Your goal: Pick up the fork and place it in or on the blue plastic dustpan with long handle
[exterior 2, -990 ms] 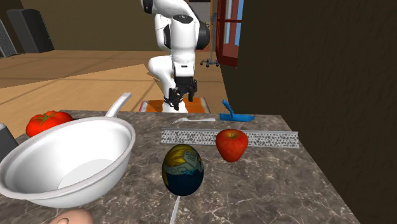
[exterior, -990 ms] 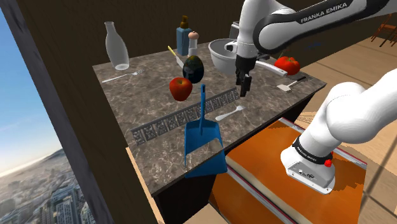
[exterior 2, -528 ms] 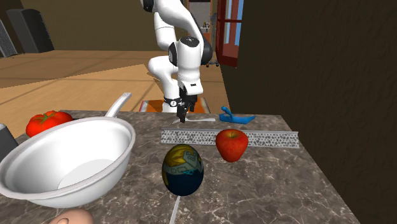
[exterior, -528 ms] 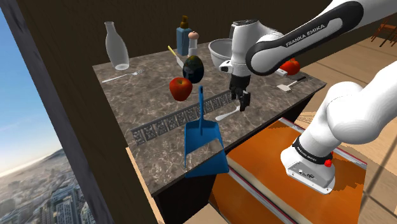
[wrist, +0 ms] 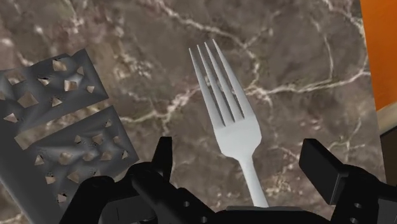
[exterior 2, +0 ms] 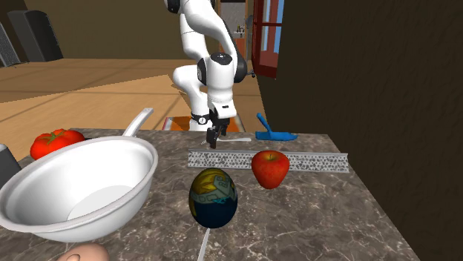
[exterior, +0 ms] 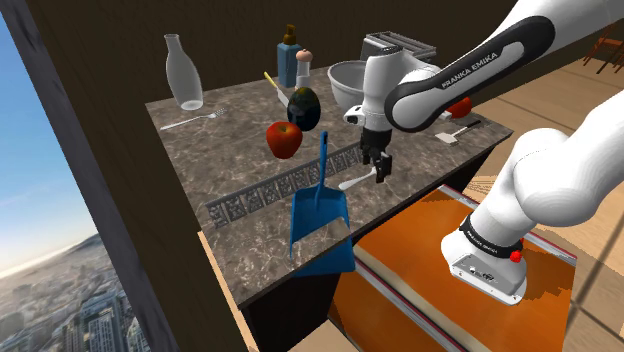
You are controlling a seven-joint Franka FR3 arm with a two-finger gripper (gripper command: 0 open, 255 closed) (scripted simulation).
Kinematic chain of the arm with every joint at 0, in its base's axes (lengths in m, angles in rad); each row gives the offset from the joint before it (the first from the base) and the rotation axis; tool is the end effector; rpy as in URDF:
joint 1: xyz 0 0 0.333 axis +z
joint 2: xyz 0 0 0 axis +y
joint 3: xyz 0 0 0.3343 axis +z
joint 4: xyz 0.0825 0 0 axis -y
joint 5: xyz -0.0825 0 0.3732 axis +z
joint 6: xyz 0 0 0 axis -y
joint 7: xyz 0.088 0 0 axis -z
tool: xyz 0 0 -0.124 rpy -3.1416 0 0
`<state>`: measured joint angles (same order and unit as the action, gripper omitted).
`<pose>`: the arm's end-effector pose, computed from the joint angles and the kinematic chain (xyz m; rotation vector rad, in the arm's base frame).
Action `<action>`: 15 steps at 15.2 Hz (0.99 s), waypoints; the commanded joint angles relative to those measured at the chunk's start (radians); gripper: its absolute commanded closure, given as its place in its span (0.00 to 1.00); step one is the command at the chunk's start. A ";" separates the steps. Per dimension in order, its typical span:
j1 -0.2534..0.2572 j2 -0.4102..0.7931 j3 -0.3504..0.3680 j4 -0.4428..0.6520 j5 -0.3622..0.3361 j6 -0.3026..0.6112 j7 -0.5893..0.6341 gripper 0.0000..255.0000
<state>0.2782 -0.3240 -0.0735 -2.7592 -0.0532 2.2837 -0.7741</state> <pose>0.3379 0.0701 0.3097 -2.7074 -1.5184 0.2328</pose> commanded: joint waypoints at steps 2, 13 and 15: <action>0.000 0.002 0.000 -0.001 0.000 0.003 0.000 0.00; 0.001 0.002 0.000 0.000 0.000 0.003 0.001 1.00; 0.000 -0.011 0.001 0.004 0.000 -0.015 0.000 1.00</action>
<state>0.2791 -0.3288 -0.0723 -2.7569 -0.0524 2.2773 -0.7730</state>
